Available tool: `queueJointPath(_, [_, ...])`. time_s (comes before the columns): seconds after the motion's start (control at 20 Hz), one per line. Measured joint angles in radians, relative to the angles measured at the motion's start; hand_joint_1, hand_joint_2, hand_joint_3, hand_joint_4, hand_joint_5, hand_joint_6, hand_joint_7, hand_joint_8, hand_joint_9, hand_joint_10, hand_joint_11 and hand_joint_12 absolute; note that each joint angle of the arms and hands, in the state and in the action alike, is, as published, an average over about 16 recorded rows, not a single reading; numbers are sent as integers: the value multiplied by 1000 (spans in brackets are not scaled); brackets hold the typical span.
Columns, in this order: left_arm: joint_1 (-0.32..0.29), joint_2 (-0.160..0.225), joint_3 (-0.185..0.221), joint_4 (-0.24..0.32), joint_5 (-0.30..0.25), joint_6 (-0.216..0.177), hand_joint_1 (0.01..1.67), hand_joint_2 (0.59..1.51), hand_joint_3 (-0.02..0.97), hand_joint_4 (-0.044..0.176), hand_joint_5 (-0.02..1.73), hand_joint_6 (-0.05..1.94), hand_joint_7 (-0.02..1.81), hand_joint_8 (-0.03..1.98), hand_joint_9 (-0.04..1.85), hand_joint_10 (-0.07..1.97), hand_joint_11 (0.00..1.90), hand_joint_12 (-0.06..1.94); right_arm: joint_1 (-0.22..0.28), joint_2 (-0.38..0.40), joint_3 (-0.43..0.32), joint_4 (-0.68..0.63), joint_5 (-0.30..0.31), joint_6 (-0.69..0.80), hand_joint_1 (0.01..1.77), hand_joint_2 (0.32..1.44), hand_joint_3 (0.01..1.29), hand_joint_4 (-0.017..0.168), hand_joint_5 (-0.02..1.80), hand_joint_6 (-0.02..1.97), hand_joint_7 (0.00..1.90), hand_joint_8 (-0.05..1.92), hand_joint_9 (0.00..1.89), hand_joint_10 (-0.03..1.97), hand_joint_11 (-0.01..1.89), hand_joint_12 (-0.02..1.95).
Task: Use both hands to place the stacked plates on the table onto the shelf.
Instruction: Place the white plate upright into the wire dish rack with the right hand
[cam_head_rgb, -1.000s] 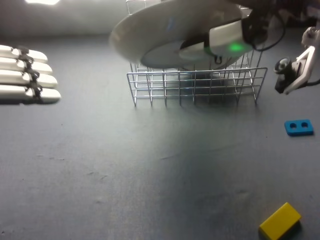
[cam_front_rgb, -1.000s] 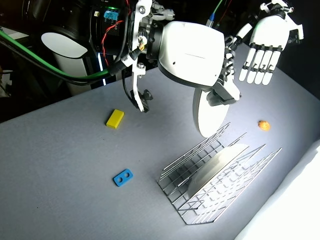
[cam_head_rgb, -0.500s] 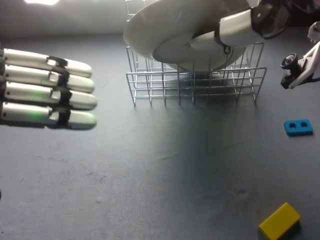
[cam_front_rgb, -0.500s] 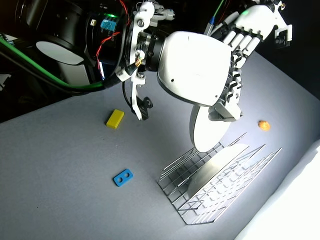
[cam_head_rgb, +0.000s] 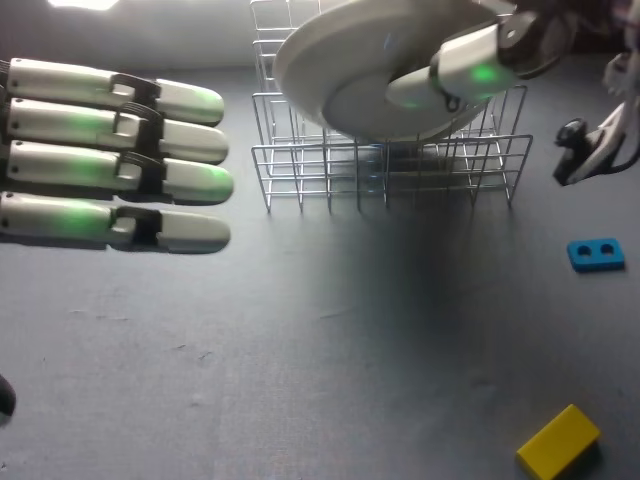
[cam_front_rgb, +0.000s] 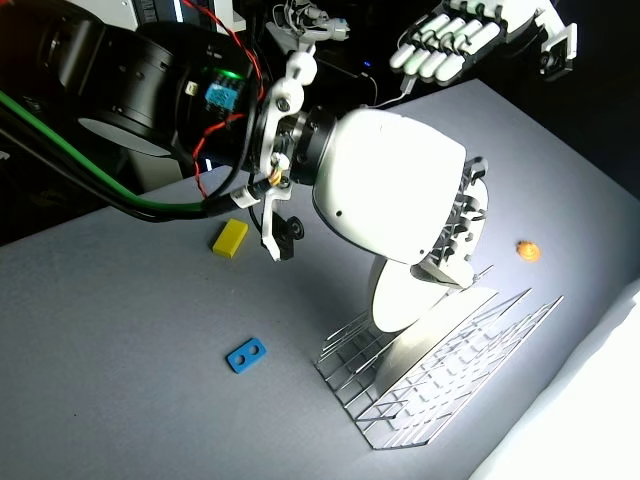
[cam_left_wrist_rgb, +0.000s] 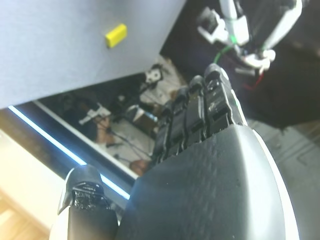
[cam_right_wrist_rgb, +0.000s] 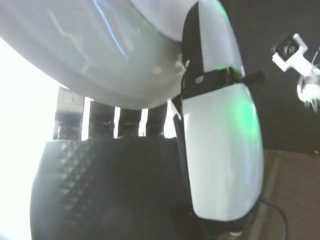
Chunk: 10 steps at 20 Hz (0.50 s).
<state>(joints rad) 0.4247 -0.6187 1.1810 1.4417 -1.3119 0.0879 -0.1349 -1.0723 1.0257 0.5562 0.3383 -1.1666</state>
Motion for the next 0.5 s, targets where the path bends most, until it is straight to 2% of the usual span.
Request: queueJointPath(0.5, [-3,11,-10,21,-93,16,22,1113,18,5,29,17,36,1,19,8,23,11,-19,-51,61,39,-8,-9,1210,1022,11,-9,929,929,1041,1016,956,911,661,1605])
